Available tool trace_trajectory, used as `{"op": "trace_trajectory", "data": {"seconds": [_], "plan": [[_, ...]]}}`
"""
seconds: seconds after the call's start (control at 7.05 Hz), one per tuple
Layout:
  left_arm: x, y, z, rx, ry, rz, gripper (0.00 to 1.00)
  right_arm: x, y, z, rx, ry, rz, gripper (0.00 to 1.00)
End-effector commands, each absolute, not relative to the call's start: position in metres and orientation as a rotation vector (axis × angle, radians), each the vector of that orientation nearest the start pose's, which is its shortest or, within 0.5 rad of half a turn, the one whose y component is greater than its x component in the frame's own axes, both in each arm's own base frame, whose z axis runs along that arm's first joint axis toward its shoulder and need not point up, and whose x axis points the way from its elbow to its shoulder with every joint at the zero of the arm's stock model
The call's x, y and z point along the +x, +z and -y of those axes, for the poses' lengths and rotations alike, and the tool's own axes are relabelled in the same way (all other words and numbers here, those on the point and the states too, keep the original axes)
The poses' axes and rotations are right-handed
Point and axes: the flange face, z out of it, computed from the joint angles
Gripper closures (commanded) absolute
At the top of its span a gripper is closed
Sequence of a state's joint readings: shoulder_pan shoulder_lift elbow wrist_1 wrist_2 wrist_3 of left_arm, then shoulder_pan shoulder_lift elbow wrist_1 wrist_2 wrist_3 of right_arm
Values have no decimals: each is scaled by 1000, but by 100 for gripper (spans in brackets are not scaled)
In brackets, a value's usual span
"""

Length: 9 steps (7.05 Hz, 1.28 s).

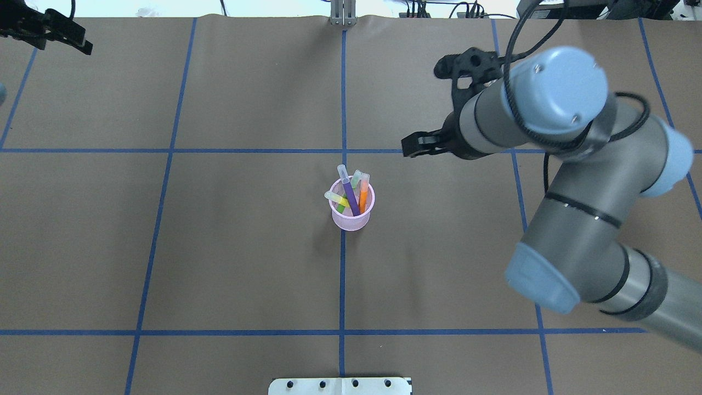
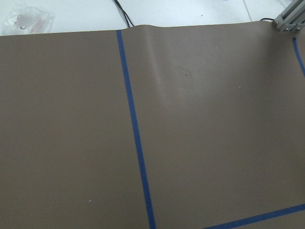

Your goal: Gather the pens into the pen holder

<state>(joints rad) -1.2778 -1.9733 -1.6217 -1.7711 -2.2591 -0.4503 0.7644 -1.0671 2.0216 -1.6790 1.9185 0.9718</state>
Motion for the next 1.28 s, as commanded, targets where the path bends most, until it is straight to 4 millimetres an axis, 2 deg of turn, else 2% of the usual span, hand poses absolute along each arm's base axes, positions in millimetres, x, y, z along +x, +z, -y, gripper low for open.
{"op": "trace_trajectory", "data": {"seconds": [0.0, 0.14, 0.28, 0.43, 0.57, 0.71, 0.85, 0.99, 1.13], "plan": [[32, 438, 640, 375, 167, -744, 0, -202, 270, 513, 172, 27, 823, 0], [-13, 472, 644, 369, 159, -721, 0, -161, 326, 515, 157, -92, 808, 0], [-50, 502, 645, 382, 222, -677, 0, -112, 380, 515, 181, -192, 754, 0], [-91, 547, 643, 366, 254, -662, 0, -58, 438, 519, 149, -157, 717, 0], [-98, 592, 627, 340, 311, -655, 0, -28, 479, 516, 135, -196, 684, 0], [-97, 632, 606, 308, 301, -641, 0, -15, 507, 519, 103, -190, 671, 0], [-94, 679, 565, 255, 289, -651, 0, 9, 548, 514, 40, -122, 666, 0], [-98, 671, 558, 271, 262, -658, 0, 26, 577, 515, 50, -86, 668, 0], [-98, 667, 538, 239, 156, -670, 0, 35, 600, 502, 55, -71, 669, 0]]}}
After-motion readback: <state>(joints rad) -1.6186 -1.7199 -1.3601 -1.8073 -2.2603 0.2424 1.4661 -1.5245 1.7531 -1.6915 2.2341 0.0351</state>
